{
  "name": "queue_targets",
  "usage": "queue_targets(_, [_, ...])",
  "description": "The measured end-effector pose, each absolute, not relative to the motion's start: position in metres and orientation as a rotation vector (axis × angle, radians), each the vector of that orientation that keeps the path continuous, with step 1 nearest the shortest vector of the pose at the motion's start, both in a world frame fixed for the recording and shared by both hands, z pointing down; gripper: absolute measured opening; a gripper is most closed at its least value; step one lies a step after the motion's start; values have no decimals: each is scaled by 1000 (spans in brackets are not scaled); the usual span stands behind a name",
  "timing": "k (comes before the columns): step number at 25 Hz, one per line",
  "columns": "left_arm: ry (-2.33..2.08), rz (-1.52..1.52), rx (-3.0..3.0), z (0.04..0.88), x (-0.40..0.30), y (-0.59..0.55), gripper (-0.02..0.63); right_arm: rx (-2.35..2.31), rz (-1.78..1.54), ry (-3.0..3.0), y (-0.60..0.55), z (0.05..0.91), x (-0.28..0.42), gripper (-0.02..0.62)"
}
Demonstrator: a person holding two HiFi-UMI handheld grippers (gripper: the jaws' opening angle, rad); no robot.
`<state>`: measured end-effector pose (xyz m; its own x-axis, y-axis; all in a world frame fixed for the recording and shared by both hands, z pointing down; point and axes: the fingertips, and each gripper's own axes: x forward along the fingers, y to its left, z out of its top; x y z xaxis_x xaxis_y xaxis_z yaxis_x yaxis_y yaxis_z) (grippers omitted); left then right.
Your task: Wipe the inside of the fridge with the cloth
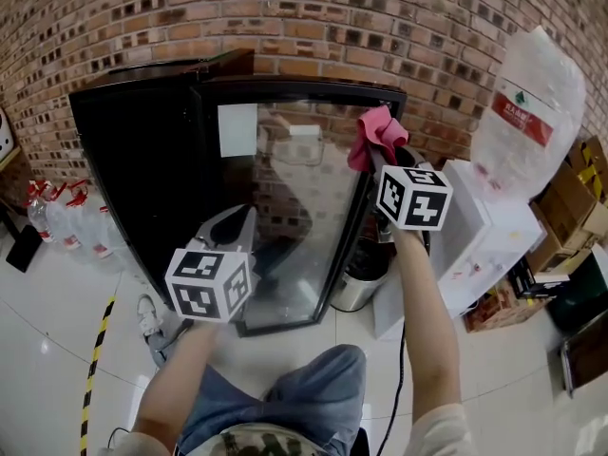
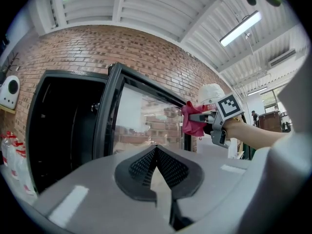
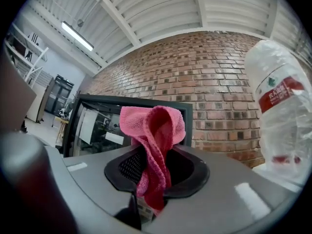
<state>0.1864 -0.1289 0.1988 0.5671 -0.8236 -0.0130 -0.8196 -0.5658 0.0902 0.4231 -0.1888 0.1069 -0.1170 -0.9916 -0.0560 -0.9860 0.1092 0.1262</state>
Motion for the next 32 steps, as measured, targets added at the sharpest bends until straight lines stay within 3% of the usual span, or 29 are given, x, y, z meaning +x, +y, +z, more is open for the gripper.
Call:
queue_targets(6, [-1474, -88, 2697, 204, 177, -126, -5, 1918, -250, -2534, -151, 115, 342, 104])
queue_targets(13, [-1573, -74, 2632, 222, 138, -128, -5, 1635, -173, -2685, -146, 180, 211, 105])
queue_targets(18, [-1602, -43, 2584, 241, 116, -128, -5, 1549, -180, -2661, -158, 221, 159, 106])
queue_targets(23, [-1599, -22, 2581, 248, 113, -128, -5, 1528, -199, -2633, -167, 239, 151, 104])
queue_targets(32, [-1561, -24, 2602, 257, 135, -131, -5, 1660, -163, -2552, -173, 254, 218, 104])
